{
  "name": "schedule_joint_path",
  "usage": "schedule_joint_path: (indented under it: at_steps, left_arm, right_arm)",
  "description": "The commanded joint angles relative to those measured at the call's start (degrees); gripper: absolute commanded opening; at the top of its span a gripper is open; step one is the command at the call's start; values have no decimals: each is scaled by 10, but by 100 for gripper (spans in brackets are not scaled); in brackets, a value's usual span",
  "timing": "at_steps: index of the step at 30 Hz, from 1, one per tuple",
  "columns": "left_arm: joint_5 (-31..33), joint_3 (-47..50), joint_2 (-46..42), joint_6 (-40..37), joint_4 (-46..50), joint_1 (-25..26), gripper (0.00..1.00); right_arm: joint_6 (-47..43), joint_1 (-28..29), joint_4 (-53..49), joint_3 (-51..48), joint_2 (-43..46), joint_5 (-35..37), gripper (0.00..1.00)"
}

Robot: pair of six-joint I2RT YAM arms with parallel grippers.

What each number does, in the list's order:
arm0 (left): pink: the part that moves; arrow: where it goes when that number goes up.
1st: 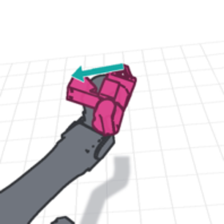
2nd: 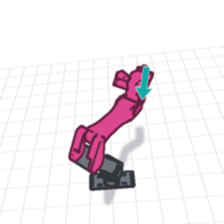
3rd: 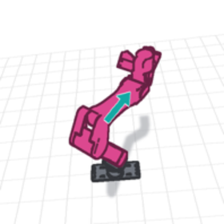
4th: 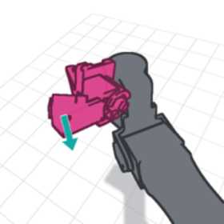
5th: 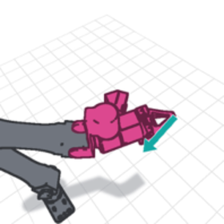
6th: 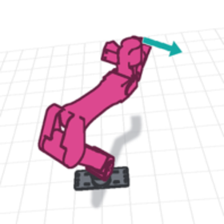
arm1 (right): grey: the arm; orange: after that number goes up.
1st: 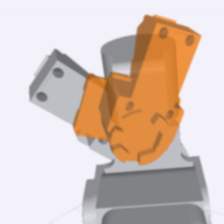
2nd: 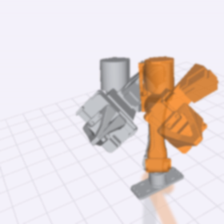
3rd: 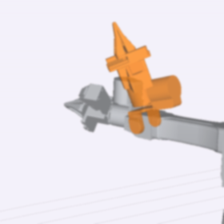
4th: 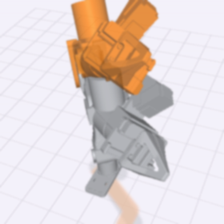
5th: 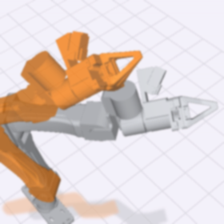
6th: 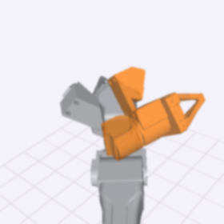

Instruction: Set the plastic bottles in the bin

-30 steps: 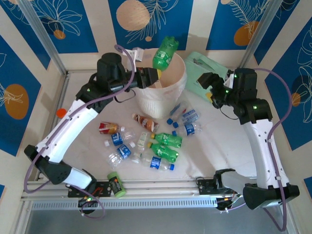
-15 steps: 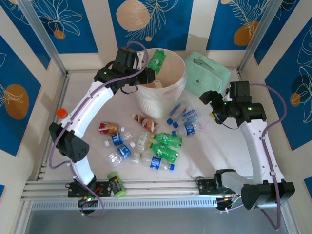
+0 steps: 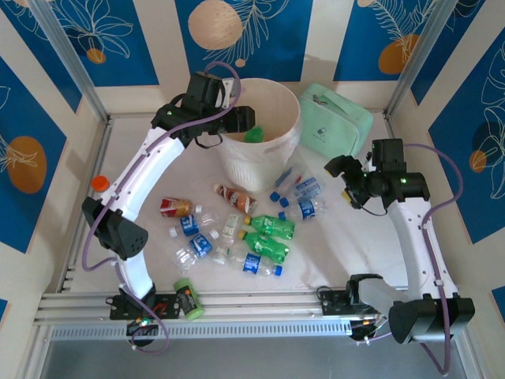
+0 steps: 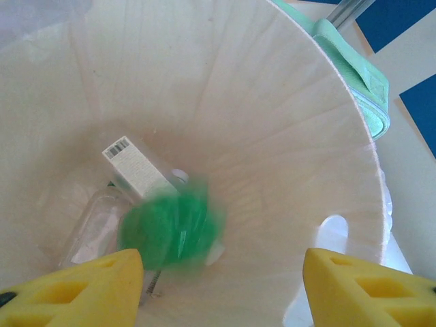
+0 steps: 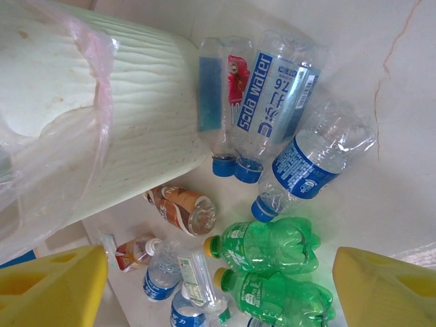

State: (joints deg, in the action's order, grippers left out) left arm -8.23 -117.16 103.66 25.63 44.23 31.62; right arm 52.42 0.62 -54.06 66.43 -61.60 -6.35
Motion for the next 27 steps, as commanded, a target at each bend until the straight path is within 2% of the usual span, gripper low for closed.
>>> schedule_joint_path:
  at_steps: [1, 13, 19, 27]
  left_arm:
    - [5, -12, -30, 9, 0, 0, 63]
    - [45, 189, -215, 61, -74, -3, 65]
    - [9, 322, -296, 107, -150, -3, 65]
    - [-20, 405, -334, 138, -191, -3, 63]
  right_arm:
    - [-11, -4, -4, -13, 3, 2, 86]
    - [21, 9, 42, -88, -49, 14, 86]
    - [45, 34, 83, -113, -107, 16, 82]
    - [80, 61, 113, -122, -183, 31, 79]
